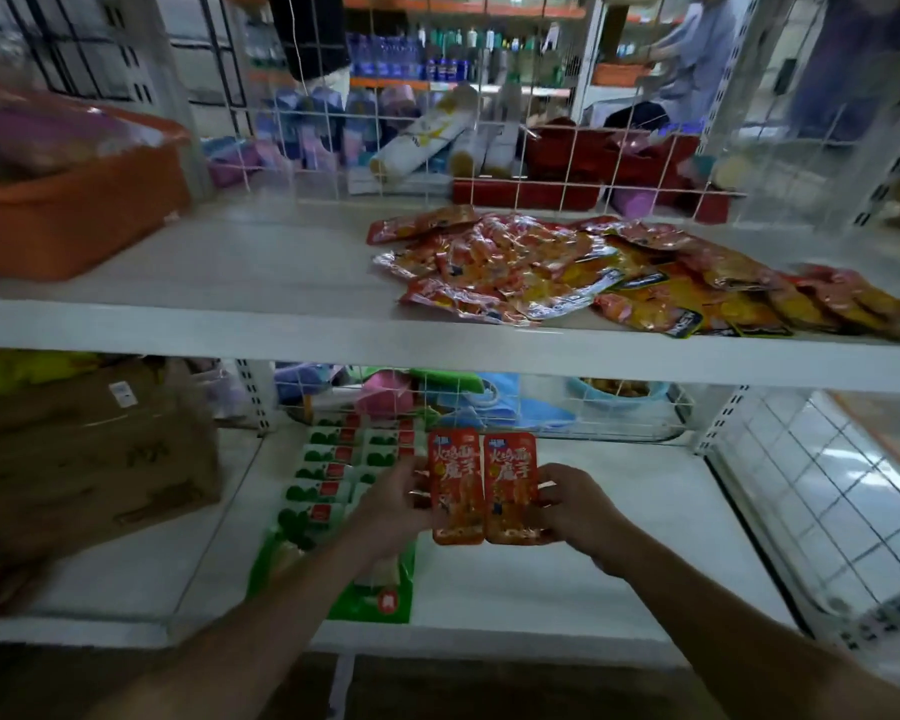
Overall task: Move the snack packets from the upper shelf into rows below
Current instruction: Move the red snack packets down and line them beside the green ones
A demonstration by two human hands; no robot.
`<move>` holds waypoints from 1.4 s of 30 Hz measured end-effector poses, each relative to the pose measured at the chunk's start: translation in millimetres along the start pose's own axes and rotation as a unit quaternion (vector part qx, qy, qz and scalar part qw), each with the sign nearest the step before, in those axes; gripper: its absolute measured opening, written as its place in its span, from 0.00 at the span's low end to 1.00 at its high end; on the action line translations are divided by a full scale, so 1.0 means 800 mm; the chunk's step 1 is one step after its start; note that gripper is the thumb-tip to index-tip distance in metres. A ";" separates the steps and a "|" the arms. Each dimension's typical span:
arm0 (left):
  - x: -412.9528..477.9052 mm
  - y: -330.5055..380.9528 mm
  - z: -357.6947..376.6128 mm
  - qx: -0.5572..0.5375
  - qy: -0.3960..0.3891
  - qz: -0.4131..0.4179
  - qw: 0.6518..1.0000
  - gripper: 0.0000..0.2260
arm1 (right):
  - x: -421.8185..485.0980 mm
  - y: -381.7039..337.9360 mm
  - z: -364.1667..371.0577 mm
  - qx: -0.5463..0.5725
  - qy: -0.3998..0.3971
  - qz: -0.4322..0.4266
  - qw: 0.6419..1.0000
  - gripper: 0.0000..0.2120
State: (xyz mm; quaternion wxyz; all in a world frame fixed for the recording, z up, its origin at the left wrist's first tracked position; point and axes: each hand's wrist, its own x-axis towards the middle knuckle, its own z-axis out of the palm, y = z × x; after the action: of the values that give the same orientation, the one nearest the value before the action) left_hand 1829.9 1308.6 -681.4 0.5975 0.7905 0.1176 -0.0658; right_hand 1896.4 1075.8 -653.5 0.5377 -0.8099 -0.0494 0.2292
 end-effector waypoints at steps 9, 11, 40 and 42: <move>0.078 -0.060 0.007 0.058 -0.029 0.009 0.998 0.40 | 0.101 0.061 0.015 0.014 -0.019 0.012 1.000 0.16; 0.090 -0.074 0.014 0.096 -0.048 0.001 0.994 0.37 | 0.117 0.071 0.019 0.019 -0.011 0.023 0.999 0.15; 0.169 -0.122 0.103 0.404 -0.045 -0.131 0.904 0.37 | 0.132 0.182 0.035 0.012 -0.011 0.093 0.996 0.16; 0.168 -0.120 0.100 0.388 -0.033 -0.128 0.912 0.38 | 0.135 0.181 0.044 0.003 -0.009 0.095 0.995 0.17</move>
State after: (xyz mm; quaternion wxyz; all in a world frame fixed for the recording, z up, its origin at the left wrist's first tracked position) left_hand 1936.8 1270.7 -825.6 0.2336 0.9357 0.1632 -0.2082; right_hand 1953.3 1080.7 -828.9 0.5153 -0.8075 0.0234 0.2861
